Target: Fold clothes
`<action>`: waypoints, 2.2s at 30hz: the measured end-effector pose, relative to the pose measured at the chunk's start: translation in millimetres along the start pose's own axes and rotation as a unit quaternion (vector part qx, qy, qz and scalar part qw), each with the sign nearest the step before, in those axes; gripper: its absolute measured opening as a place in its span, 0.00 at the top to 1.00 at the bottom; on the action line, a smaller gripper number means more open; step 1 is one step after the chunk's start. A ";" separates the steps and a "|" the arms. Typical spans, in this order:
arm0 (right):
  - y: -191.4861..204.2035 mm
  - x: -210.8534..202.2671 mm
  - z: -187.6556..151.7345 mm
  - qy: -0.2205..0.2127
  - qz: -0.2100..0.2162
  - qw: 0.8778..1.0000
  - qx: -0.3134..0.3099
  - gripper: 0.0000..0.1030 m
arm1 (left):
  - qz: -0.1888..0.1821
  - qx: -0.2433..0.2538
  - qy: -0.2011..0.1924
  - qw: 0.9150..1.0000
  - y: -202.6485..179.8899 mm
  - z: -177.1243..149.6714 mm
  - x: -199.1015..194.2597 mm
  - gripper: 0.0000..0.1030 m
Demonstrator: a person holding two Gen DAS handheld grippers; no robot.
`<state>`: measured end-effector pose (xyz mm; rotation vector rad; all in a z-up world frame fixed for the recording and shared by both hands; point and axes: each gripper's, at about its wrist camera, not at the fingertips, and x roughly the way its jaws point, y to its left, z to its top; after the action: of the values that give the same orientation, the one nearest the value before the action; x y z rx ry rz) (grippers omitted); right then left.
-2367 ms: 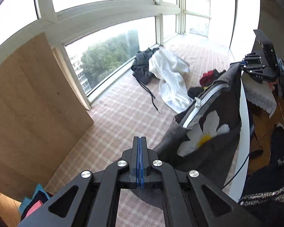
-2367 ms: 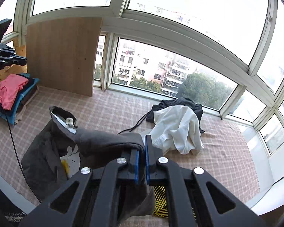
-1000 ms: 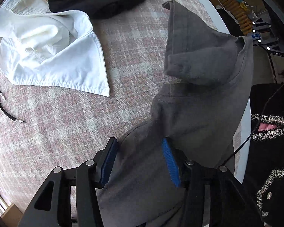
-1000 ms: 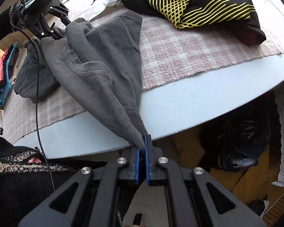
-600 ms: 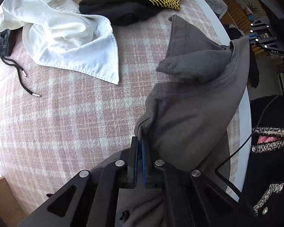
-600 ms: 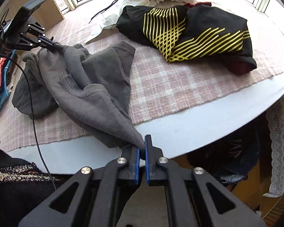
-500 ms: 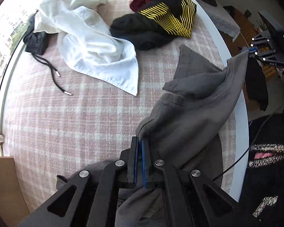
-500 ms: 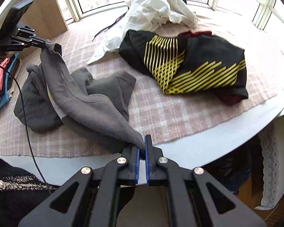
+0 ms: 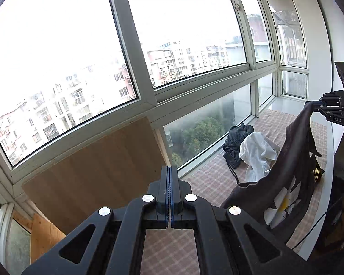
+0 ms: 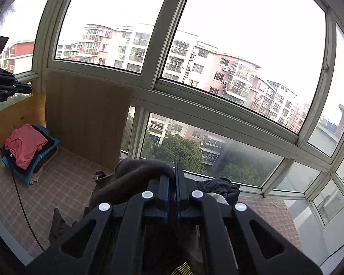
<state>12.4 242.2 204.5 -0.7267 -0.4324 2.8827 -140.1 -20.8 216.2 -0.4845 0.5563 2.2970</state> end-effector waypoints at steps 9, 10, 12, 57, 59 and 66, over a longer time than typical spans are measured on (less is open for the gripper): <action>66.2 -14.7 -198.4 0.207 0.139 0.967 0.044 0.96 | -0.163 0.033 0.137 0.977 -87.9 -99.7 48.5 0.96; 69.8 -14.9 -230.9 0.243 0.149 0.956 0.072 0.96 | -0.175 0.045 0.153 0.972 -102.2 -105.6 62.4 0.96; 76.8 -15.6 -296.1 0.312 0.168 0.926 0.128 0.96 | -0.199 0.068 0.184 0.960 -131.2 -116.6 91.0 0.96; -61.9 4.7 -204.0 0.158 -0.044 0.978 0.126 0.96 | -0.219 0.113 0.177 0.953 -130.4 -38.4 178.3 0.97; -72.8 -1.8 -145.0 0.093 -0.052 0.989 0.106 0.96 | -0.167 0.097 0.146 0.970 -87.5 -13.4 141.8 0.97; -71.3 -69.2 20.8 -0.089 -0.071 0.992 0.051 0.96 | 0.023 0.061 0.020 0.998 -2.1 47.4 -28.0 0.97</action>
<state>67.3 290.9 274.6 -0.4070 -0.3377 2.8210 -128.2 -10.4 269.1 -0.4626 0.7295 2.2849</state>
